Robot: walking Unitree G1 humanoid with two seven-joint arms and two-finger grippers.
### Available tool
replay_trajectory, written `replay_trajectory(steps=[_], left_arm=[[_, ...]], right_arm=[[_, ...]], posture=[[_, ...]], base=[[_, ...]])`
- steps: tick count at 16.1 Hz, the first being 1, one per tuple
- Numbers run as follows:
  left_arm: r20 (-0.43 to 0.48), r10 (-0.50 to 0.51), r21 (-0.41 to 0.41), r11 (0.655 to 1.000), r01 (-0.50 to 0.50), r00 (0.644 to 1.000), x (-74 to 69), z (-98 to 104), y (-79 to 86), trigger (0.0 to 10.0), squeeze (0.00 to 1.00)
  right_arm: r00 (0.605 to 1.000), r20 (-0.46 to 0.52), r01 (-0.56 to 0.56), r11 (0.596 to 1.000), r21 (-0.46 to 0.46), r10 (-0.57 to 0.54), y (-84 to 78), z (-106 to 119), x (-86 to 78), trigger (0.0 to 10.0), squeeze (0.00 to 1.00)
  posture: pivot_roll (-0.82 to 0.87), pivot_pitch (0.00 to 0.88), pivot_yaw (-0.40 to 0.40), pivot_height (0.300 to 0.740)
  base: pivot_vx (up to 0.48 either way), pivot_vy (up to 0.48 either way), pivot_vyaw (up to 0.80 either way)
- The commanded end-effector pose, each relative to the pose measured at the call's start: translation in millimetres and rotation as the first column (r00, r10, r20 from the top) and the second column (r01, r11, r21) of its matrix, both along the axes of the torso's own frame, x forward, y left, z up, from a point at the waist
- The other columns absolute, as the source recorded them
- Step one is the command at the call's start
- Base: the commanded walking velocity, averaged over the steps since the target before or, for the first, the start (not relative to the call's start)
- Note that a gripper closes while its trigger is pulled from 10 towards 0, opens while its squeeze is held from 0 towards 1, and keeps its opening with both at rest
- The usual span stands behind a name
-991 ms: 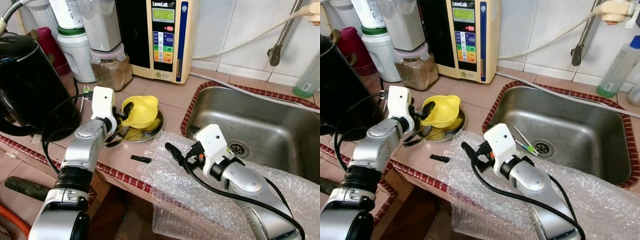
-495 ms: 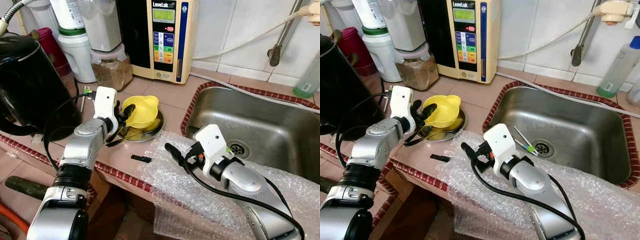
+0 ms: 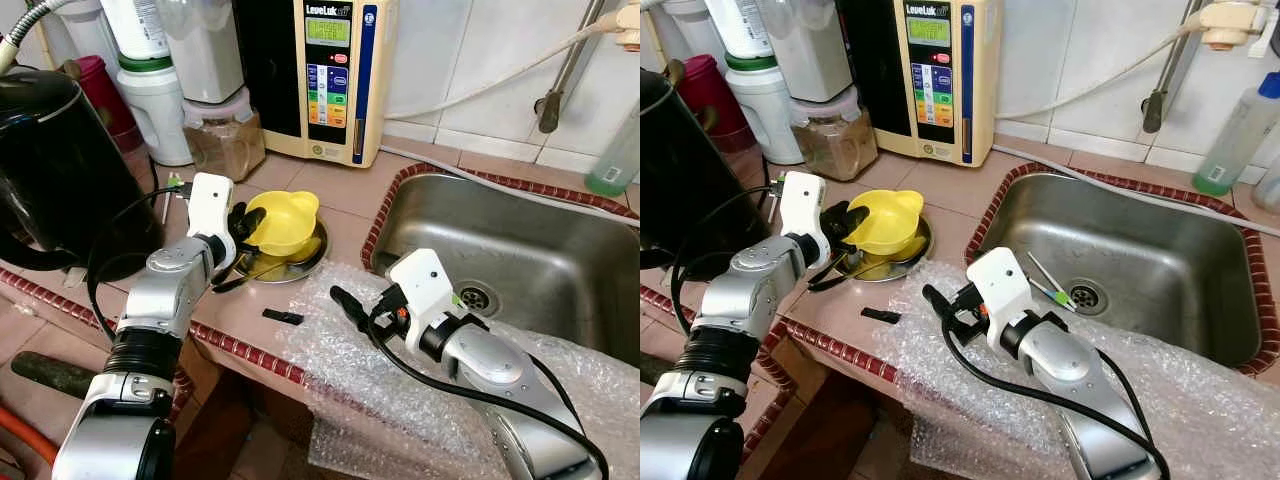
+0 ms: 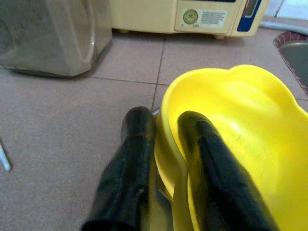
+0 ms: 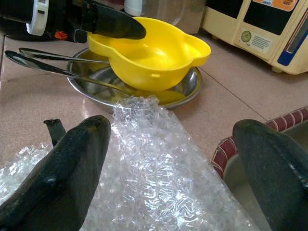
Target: Kitchen organization
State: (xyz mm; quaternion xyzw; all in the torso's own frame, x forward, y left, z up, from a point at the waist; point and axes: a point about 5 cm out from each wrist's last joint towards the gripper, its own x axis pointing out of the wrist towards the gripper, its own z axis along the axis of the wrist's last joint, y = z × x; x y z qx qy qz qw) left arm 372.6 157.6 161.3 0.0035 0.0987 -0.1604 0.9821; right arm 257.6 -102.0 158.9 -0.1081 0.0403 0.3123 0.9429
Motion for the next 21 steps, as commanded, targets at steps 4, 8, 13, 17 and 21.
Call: replay_trajectory(steps=[4, 8, 13, 17, 21], left_arm=[[0.142, 0.046, -0.079, 0.996, -0.035, 0.989, -0.2, 15, -0.8, 0.0, 0.0], [0.11, 0.031, -0.061, 0.998, -0.024, 0.993, -4.0, 3, -3.4, 0.0, 0.0], [0.323, 0.244, -0.159, 0.966, -0.202, 0.914, 2.4, 41, 17.8, 10.0, 0.0], [0.241, 0.211, -0.219, 0.963, -0.159, 0.947, 1.0, 44, 17.1, 10.0, 1.0], [0.125, 0.08, -0.243, 0.969, -0.048, 0.989, 4.8, 41, 9.2, 10.0, 1.0]], right_arm=[[1.0, 0.006, 0.005, 1.0, -0.002, -0.005, -1.3, 0, 1.1, 10.0, 0.0], [1.0, 0.007, 0.008, 1.0, 0.002, -0.008, -1.0, 0, 2.3, 10.0, 0.0], [1.0, 0.008, 0.015, 1.0, 0.008, -0.015, 0.0, -1, 2.4, 10.0, 0.0], [1.0, 0.006, 0.011, 1.0, 0.011, -0.011, 2.7, -2, 0.6, 10.0, 0.0], [1.0, -0.003, -0.003, 1.0, 0.014, 0.003, 9.1, -4, -2.5, 10.0, 0.0]], posture=[[-0.03, 0.018, 0.076, 0.74], [-0.03, 0.016, 0.079, 0.74], [-0.02, 0.027, 0.085, 0.74], [-0.02, 0.048, 0.088, 0.74], [-0.01, 0.089, 0.094, 0.74]], base=[[0.0, 0.0, 0.0], [0.0, 0.0, 0.0], [0.0, 0.0, 0.0], [0.0, 0.0, 0.0], [0.0, 0.0, 0.0]])
